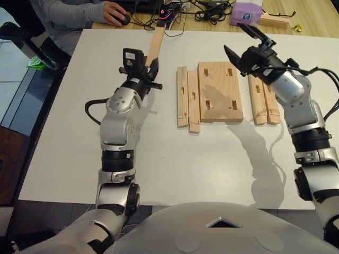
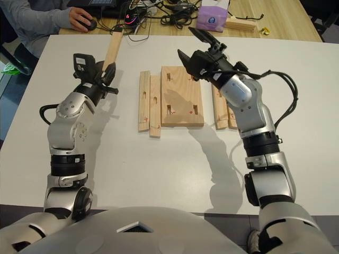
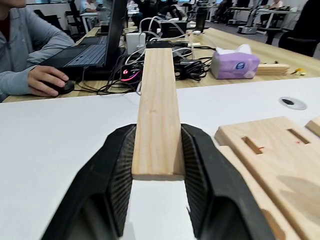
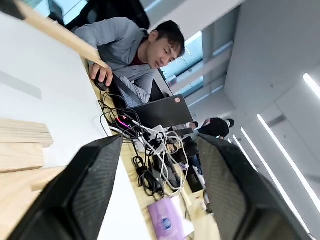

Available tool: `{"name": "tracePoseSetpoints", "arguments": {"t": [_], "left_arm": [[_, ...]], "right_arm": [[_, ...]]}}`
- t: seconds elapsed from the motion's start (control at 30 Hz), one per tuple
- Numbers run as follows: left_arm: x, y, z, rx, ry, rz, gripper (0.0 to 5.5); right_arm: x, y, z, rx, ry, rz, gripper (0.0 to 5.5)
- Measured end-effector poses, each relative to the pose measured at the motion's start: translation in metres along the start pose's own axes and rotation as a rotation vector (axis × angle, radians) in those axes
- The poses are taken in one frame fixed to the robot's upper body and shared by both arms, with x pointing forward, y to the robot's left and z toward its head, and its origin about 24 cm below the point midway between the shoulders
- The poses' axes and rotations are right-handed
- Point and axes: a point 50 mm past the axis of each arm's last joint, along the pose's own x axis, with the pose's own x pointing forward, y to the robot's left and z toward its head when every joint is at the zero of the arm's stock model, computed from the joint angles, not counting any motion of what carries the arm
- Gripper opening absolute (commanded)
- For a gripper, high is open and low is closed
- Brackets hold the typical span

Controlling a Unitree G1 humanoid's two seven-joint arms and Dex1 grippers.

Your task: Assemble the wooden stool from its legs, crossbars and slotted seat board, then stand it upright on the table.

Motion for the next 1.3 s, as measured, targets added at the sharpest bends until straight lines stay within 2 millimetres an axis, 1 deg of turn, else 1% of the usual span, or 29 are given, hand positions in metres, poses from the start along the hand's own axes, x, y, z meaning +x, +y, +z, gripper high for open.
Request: {"name": "tracePoseSetpoints", "arguments": {"t": [0.03,0.1,0.17,0.23,0.33,0.4,0.47,0.6,0.77,0.8,0.83,1.03,1.27,1.3], "left_arm": [[0.000,-0.007,0.003,-0.016,0.002,-0.033,1.29],[-0.003,-0.020,0.008,-0.040,0.016,-0.105,1.29],[-0.006,-0.029,0.013,-0.046,0.031,-0.176,1.29],[-0.006,-0.031,0.018,-0.027,0.038,-0.212,1.29],[-0.006,-0.033,0.024,-0.022,0.030,-0.231,1.29],[-0.006,-0.034,0.025,-0.025,0.029,-0.236,1.29],[-0.006,-0.036,0.024,-0.027,0.035,-0.241,1.29],[-0.007,-0.041,0.027,-0.031,0.021,-0.259,1.29],[-0.007,-0.043,0.026,-0.032,0.024,-0.258,1.29],[-0.007,-0.043,0.026,-0.032,0.025,-0.255,1.29],[-0.006,-0.042,0.027,-0.032,0.023,-0.248,1.29],[-0.006,-0.042,0.026,-0.034,0.026,-0.241,1.29],[-0.003,-0.045,0.034,-0.074,-0.013,-0.230,1.29],[-0.002,-0.045,0.037,-0.080,-0.022,-0.231,1.66]], "right_arm": [[0.006,-0.002,0.003,-0.065,-0.020,-0.002,2.75],[0.023,-0.002,0.012,-0.259,-0.080,0.020,2.75],[0.041,-0.002,0.024,-0.432,-0.176,0.047,2.75],[0.052,0.007,0.029,-0.538,-0.245,0.114,2.75],[0.062,0.023,0.027,-0.606,-0.270,0.211,2.75],[0.064,0.028,0.022,-0.612,-0.258,0.255,2.75],[0.067,0.032,0.023,-0.603,-0.262,0.253,2.42],[0.074,0.029,0.027,-0.589,-0.277,0.207,1.68],[0.075,0.030,0.030,-0.551,-0.303,0.194,0.75],[0.076,0.029,0.031,-0.538,-0.304,0.185,0.67],[0.076,0.028,0.031,-0.532,-0.302,0.181,0.41],[0.077,0.029,0.031,-0.520,-0.291,0.192,0.39],[0.079,0.022,0.032,-0.502,-0.270,0.131,0.39],[0.079,0.020,0.032,-0.498,-0.268,0.112,0.40]]}}
